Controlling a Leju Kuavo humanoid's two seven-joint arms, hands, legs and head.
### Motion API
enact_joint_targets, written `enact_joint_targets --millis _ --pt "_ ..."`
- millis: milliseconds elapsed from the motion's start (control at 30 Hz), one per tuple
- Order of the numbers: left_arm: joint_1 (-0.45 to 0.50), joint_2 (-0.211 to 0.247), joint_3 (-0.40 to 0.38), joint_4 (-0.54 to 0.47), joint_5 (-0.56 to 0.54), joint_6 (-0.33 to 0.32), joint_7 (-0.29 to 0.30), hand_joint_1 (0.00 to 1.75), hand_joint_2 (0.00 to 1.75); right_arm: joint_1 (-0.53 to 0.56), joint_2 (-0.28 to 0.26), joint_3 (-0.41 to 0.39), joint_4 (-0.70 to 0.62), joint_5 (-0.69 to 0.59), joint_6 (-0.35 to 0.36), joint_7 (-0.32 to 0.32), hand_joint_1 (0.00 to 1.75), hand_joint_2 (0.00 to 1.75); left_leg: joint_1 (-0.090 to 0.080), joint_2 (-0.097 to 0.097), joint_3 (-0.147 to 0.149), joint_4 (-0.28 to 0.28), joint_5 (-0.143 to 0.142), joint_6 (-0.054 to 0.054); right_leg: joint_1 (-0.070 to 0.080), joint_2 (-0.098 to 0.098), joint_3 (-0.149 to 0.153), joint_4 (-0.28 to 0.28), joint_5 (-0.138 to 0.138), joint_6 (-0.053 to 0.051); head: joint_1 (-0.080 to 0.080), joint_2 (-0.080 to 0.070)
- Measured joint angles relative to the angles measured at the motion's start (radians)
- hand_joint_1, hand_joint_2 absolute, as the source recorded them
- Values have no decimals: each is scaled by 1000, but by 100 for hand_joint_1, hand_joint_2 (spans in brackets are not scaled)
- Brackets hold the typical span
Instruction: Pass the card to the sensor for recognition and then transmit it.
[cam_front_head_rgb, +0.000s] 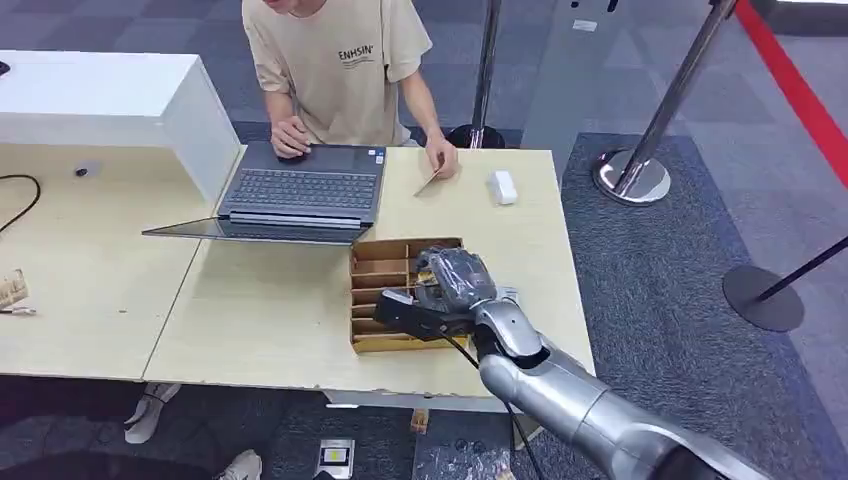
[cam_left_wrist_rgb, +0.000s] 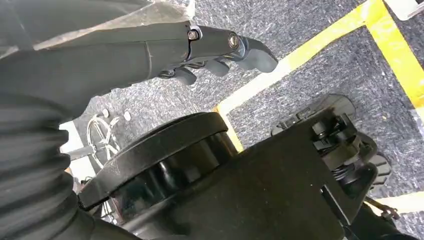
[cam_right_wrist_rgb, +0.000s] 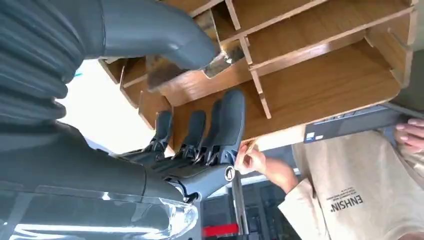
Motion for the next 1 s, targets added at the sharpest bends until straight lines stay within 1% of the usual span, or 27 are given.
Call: enact_joint_targets --millis 33,100,200,700,767,800,833,867,900,933,1000 --pt "0 0 0 0 0 0 0 0 175 0 0 0 0 -1 1 0 10 175 0 0 0 0 0 0 0 0 0 0 0 0 0 0" --pt "0 0 0 0 0 0 0 0 175 0 0 0 0 -4 -3 -2 14 175 0 0 0 0 0 0 0 0 0 0 0 0 0 0" --pt "0 0 0 0 0 1 0 0 175 0 0 0 0 -4 -6 -3 5 175 0 0 0 0 0 0 0 0 0 0 0 0 0 0" --pt "0 0 0 0 0 2 2 0 175 0 0 -1 0 -8 -11 -3 9 175 0 0 0 0 0 0 0 0 0 0 0 0 0 0" --pt "0 0 0 0 0 2 2 0 175 0 0 -1 0 -8 -11 -3 12 175 0 0 0 0 0 0 0 0 0 0 0 0 0 0" --pt "0 0 0 0 0 3 2 0 175 0 0 -1 0 -8 -11 -3 17 175 0 0 0 0 0 0 0 0 0 0 0 0 0 0" --pt "0 0 0 0 0 3 2 0 175 0 0 -1 0 -8 -10 -3 24 175 0 0 0 0 0 0 0 0 0 0 0 0 0 0" --pt "0 0 0 0 0 3 2 0 175 0 0 -1 0 -8 -10 -3 40 175 0 0 0 0 0 0 0 0 0 0 0 0 0 0" --pt "0 0 0 0 1 3 2 0 175 0 0 -1 0 -9 -9 -3 45 175 0 0 0 0 0 0 0 0 0 0 0 0 0 0" --pt "0 0 0 0 1 3 2 0 175 0 0 0 0 -9 -6 -3 45 175 0 0 0 0 0 0 0 0 0 0 0 0 0 0" --pt "0 0 0 0 2 4 2 0 175 0 0 0 0 -10 -2 -3 61 175 0 0 0 0 0 0 0 0 0 0 0 0 0 0"
